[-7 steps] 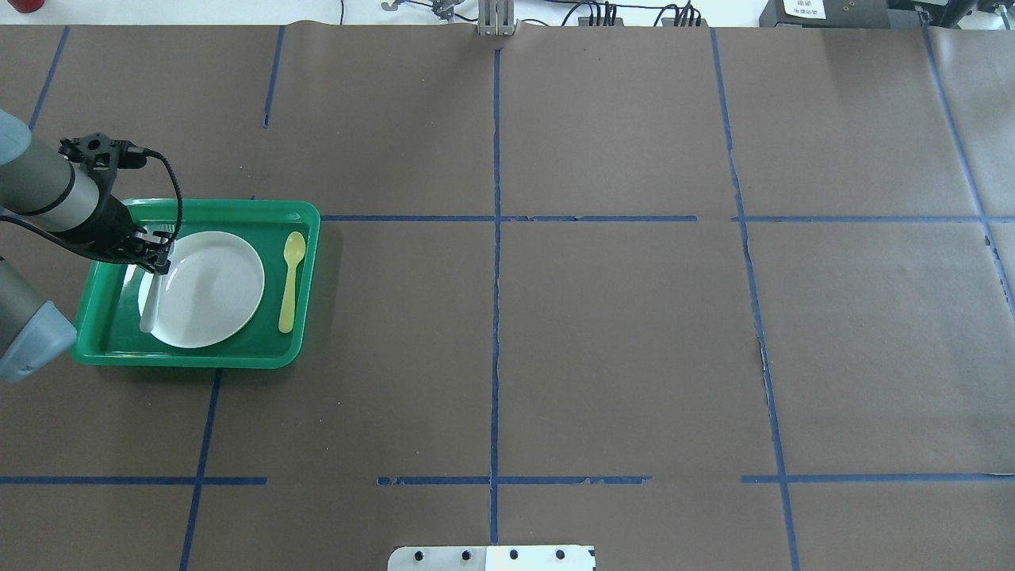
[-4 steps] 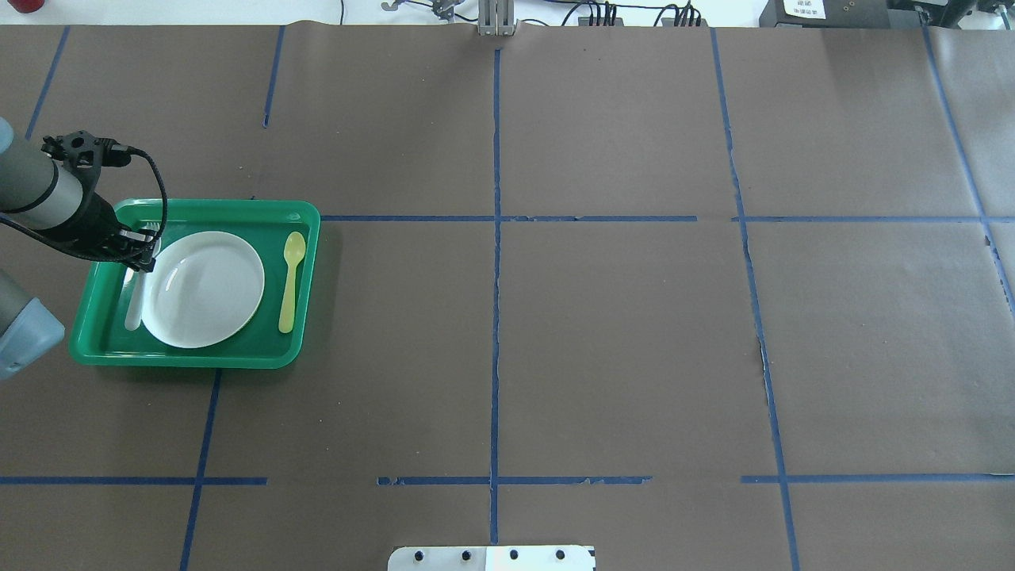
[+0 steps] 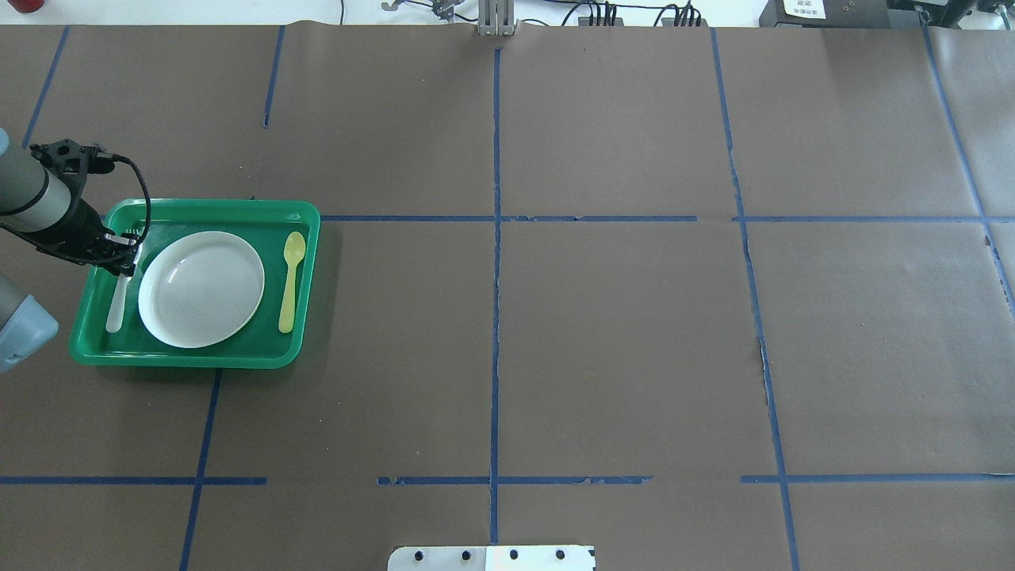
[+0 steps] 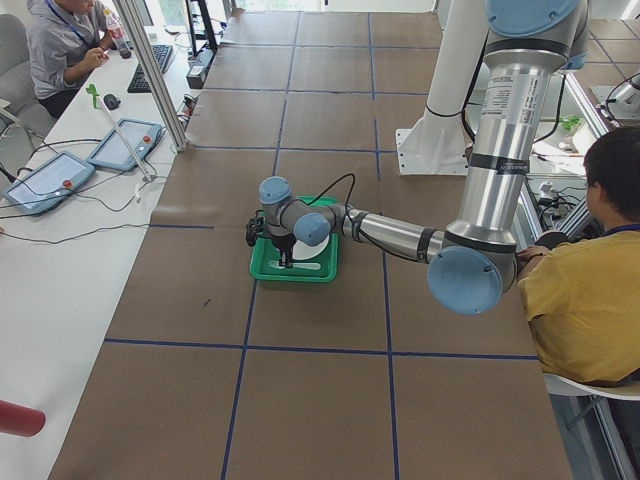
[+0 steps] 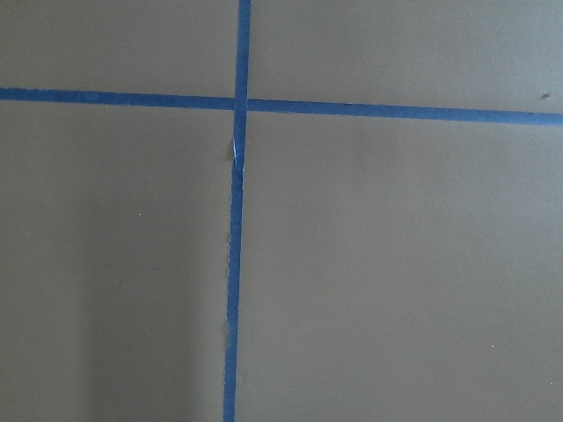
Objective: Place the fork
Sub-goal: 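Open the left gripper and raise it away from the tray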
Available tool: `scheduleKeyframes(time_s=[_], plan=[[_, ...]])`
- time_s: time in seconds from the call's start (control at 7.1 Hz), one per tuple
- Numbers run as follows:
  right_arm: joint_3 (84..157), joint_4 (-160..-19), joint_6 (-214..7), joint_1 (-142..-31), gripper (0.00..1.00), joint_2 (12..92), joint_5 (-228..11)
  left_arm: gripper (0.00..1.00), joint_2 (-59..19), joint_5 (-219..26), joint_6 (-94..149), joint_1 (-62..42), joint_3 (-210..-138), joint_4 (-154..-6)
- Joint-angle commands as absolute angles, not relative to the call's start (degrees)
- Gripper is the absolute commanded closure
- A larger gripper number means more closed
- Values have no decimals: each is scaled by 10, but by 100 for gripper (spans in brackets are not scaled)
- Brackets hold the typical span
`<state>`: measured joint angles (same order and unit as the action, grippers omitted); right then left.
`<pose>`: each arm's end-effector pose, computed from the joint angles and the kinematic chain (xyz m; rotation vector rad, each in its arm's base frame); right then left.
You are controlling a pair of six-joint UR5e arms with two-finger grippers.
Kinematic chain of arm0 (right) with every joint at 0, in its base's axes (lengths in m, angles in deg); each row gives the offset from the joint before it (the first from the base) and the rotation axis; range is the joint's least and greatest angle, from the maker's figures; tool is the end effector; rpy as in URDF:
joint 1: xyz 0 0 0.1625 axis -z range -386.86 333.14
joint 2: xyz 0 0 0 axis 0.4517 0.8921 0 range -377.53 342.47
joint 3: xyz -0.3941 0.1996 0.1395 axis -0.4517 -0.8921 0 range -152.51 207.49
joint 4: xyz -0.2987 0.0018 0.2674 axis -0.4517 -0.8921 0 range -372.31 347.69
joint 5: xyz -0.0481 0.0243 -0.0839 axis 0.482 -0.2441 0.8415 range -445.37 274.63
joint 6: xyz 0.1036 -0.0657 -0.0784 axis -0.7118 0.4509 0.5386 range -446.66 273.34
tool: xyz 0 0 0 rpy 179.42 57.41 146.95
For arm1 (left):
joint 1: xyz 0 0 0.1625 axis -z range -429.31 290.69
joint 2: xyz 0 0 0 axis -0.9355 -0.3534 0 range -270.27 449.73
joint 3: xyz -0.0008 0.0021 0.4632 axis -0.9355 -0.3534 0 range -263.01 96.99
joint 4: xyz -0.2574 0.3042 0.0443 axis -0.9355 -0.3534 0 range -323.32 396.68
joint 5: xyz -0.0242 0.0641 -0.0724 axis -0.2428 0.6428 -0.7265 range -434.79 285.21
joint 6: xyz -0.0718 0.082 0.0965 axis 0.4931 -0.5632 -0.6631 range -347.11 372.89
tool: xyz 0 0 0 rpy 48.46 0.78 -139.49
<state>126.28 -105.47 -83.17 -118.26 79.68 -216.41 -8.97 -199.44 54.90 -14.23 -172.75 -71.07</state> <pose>0.0479 -0.4155 0.7241 0.0045 -0.7167 -0.0249 0.2943 -0.5097 0.6282 -0.0226 0.7400 0.0202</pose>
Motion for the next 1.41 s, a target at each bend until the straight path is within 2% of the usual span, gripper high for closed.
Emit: scheduleKeyframes(time_s=[0.0,0.14,0.42,0.7,1.27], plan=[[1263,-1055,-832,-1183,0,797,-2164,41,-91,-1995,548,-141,-1720,-711],[1263,-1055,-832,-1183,0,797,-2164,27,-91,-1996,547,-123,-1720,-711],[1263,-1055,-832,-1183,0,797,-2164,27,-93,-2023,490,-82,-1725,-703],[1263,-1055,-831,-1183,0,797,-2164,27,-71,-2044,374,15,-1744,-686],[1263,-1055,-832,-1183,0,797,-2164,26,-61,-2050,23,229,-1738,-509]])
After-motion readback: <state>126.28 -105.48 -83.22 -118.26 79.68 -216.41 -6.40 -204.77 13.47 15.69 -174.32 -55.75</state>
